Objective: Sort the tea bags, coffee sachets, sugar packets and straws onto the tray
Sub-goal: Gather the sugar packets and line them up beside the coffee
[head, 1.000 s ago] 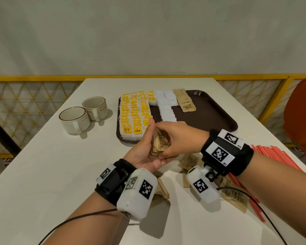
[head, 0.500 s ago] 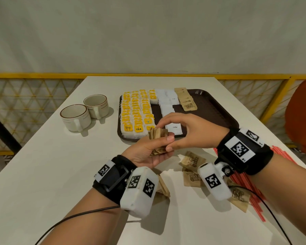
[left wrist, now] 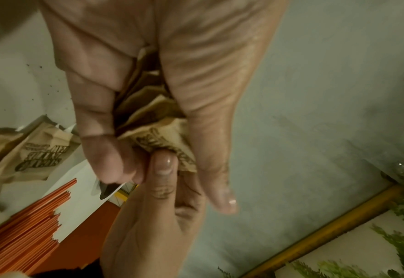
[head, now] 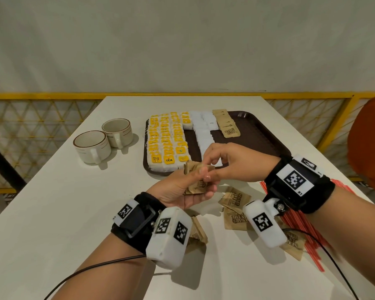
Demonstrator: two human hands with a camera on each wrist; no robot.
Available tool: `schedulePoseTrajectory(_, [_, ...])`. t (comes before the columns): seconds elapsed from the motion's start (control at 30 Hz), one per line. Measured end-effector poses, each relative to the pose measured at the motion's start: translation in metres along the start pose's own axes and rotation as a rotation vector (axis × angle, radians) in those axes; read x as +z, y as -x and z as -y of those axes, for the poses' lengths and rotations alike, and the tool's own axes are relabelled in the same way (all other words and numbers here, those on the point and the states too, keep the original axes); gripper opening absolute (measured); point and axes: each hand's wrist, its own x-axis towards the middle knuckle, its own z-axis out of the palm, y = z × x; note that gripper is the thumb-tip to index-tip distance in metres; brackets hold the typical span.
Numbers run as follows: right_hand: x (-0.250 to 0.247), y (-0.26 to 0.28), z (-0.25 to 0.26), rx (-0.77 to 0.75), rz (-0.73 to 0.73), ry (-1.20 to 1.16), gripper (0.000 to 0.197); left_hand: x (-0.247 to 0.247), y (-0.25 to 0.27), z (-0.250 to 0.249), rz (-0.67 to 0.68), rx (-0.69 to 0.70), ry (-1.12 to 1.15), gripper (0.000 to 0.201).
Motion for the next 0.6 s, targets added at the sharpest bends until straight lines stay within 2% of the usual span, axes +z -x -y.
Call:
schedulePoseTrajectory(0.07, [0.003,0.000,-0.004,0.014,-0.024,-0.067,0.016,0.000,-0.001,0.000,-0.017,0.002,0.022,0.070])
schedulePoseTrajectory(0.13, [0.006,0.002,-0.003,0.020,-0.062,-0.245,0.013,0.000,-0.004,0.000,-0.037,0.009,0.093,0.076])
schedulePoseTrajectory(0.23, [0.013,0.005,0.001,0.052,-0.110,-0.561,0.008,0.003,-0.009,-0.003,-0.107,0.023,0.140,0.072])
schedulePoseTrajectory(0.33, [0.012,0.007,0.003,0.118,-0.247,-0.722,0.014,0.004,-0.014,-0.009,-0.228,0.086,0.054,0.068])
schedulePoseTrajectory(0.37, [0.006,0.008,0.002,0.153,-0.296,-0.791,0.017,0.002,-0.016,-0.014,-0.287,0.119,0.002,0.063])
schedulePoseTrajectory(0.47, [-0.019,0.011,-0.005,0.241,-0.331,-1.036,0.017,-0.008,-0.022,-0.038,-0.447,0.207,-0.178,0.025])
schedulePoseTrajectory(0.5, [-0.029,0.012,-0.010,0.263,-0.321,-1.042,0.015,-0.010,-0.025,-0.049,-0.461,0.229,-0.235,0.019])
schedulePoseTrajectory(0.6, [-0.058,0.006,-0.032,0.337,-0.315,-0.860,0.014,-0.005,-0.043,-0.079,-0.420,0.248,-0.388,0.017])
